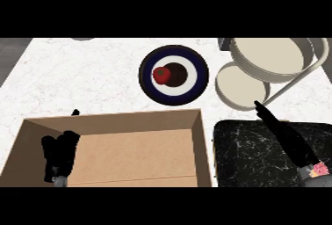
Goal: Pick the cupcake from the tray and place it in the tiered basket
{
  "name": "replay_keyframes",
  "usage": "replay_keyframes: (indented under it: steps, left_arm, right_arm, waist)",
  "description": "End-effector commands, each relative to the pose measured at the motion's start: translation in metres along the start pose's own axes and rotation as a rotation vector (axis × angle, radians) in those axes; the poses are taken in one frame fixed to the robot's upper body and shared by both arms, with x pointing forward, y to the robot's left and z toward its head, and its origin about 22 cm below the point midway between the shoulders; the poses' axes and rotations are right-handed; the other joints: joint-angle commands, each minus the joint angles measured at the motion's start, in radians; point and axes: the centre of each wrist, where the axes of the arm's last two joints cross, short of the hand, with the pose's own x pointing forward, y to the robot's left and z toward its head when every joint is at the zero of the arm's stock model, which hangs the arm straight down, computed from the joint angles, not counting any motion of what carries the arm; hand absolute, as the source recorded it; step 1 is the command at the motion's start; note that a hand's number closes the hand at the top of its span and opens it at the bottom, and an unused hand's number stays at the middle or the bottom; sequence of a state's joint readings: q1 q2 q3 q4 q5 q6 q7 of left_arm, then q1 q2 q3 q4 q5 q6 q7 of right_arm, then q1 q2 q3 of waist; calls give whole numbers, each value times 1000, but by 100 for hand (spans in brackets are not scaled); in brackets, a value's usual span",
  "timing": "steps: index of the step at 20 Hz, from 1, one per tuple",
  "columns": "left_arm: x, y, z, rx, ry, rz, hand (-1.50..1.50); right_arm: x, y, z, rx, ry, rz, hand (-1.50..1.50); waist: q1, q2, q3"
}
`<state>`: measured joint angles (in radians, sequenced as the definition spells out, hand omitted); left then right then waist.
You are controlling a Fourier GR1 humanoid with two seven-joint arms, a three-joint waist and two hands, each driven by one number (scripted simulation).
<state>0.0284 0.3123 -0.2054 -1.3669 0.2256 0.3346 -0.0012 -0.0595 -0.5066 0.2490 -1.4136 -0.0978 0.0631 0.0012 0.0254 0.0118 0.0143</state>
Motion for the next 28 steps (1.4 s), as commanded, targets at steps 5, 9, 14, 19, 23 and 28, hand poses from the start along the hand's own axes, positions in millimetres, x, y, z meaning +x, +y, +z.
replay_keyframes:
  steps: [5,9,14,19,23,28]
  left_arm:
    - [-10,19,10,96,50,-28,0]
    - [-9,22,11,149,85,23,0]
    - [-13,4,23,63,65,-9,0]
    - [-14,-4,14,23,17,-16,0]
    - [-1,-3,20,11,17,-12,0]
    - [-5,-10,18,-17,3,-42,0]
  right_arm:
    - [51,-122,38,-648,-281,49,150]
    - [-2,-151,74,-1204,24,-200,-150]
    - [-4,-142,132,-1413,-149,-241,-150]
    - [22,-106,182,-1236,-12,-188,-150]
    - [29,-100,198,-971,262,-82,-150]
    - [66,-89,204,-818,451,156,-150]
  waist:
    - [-123,-41,-15]
    - [-208,-46,-11]
    - [-129,-33,-15]
    - [-80,-20,-18]
    - [-65,-18,-20]
    - [-41,-7,-22]
